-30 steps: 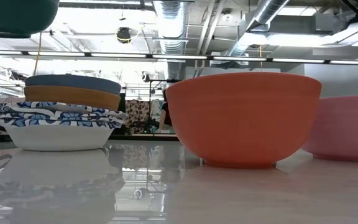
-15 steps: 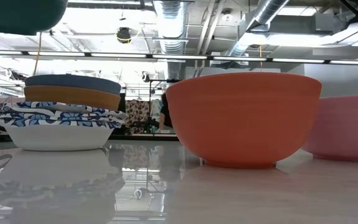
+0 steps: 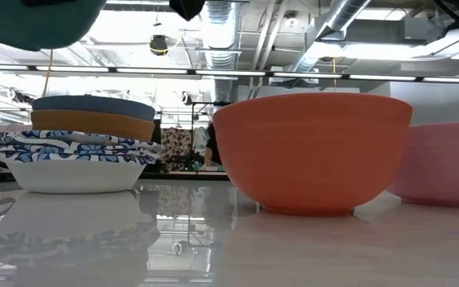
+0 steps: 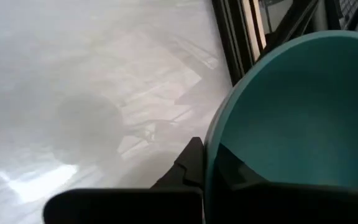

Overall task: Nest bowls inside each other
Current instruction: Stack the green bowl on top of the blue bowl

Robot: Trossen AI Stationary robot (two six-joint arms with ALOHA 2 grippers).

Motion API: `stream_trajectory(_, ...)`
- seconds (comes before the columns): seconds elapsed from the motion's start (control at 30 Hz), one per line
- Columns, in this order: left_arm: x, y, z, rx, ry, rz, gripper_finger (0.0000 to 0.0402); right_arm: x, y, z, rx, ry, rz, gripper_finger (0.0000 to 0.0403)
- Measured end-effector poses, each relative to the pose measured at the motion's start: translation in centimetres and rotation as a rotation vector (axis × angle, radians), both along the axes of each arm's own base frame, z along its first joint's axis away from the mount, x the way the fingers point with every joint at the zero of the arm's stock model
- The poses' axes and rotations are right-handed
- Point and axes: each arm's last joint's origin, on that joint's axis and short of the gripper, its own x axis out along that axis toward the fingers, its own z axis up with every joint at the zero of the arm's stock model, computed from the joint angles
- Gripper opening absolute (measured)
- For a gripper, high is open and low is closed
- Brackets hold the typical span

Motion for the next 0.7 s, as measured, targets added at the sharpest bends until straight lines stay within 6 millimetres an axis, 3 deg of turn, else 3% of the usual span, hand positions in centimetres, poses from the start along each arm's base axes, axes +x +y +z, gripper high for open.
stream_trajectory(0.2,-0.2,0.0,1.5,0.027,-0.032,-0.145,0.0064,0.1,-0.1,0.1,0.050,-0.007,-0.051,0.0014)
stream_trajectory(0.4,-1.9,0.4,4.2,0.082,-0.029,-0.165,0.0140,0.4,-1.6,0.3,0.075,-0.005,-0.110,0.0011)
stream_trajectory(0.53,-3.0,0.6,5.4,0.116,-0.102,-0.150,0.0167,0.9,-4.1,0.5,0.089,0.006,-0.172,0.0011)
stream_trajectory(0.7,-4.8,1.1,6.2,0.127,-0.179,-0.082,0.0168,1.4,-7.9,0.6,0.139,0.036,-0.249,0.0011)
